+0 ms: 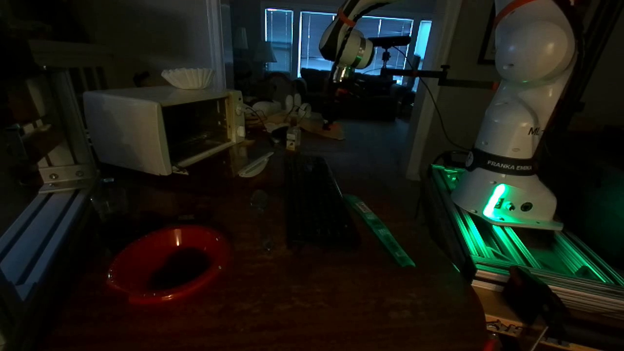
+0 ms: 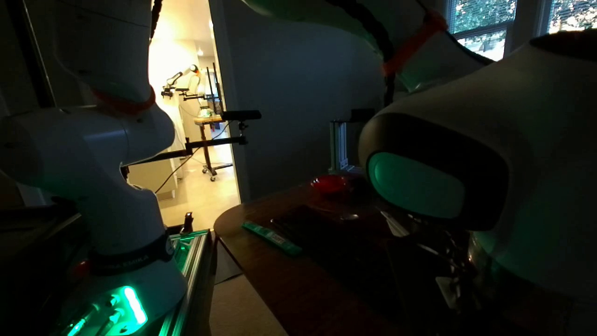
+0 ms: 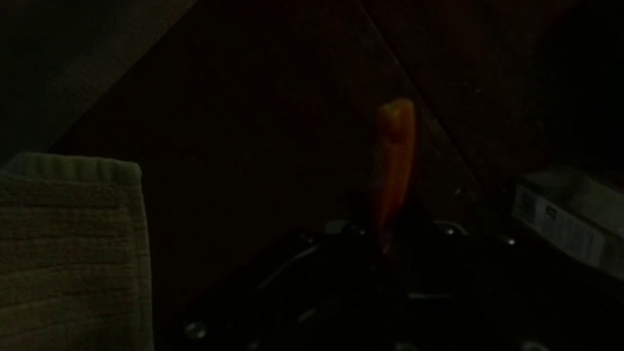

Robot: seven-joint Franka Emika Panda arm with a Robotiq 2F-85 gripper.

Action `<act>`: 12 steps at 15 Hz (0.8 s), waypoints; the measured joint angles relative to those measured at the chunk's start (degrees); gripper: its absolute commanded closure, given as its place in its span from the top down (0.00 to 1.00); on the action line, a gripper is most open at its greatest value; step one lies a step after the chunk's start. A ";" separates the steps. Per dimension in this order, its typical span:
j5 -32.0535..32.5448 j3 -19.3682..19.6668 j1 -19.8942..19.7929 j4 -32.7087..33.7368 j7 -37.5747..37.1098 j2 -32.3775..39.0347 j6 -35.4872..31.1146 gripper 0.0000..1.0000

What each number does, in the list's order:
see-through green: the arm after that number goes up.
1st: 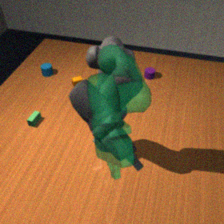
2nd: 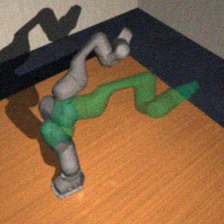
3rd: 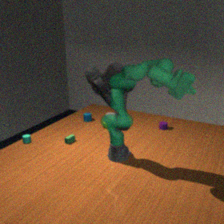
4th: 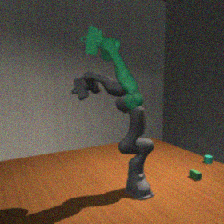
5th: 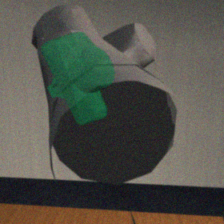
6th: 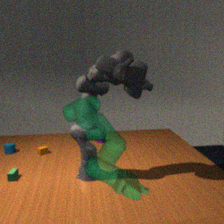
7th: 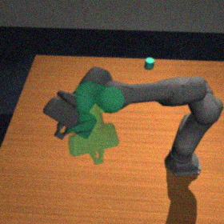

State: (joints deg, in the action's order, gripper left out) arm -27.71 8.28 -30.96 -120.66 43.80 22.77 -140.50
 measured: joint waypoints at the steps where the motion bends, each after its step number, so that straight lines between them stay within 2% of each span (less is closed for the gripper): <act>1: 0.13 0.00 0.04 0.00 -0.28 0.32 0.49 0.05; 12: 0.36 0.07 0.28 2.16 -3.63 4.03 5.36 0.05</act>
State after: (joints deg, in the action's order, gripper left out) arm -27.36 8.34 -30.68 -118.50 40.17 26.80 -135.14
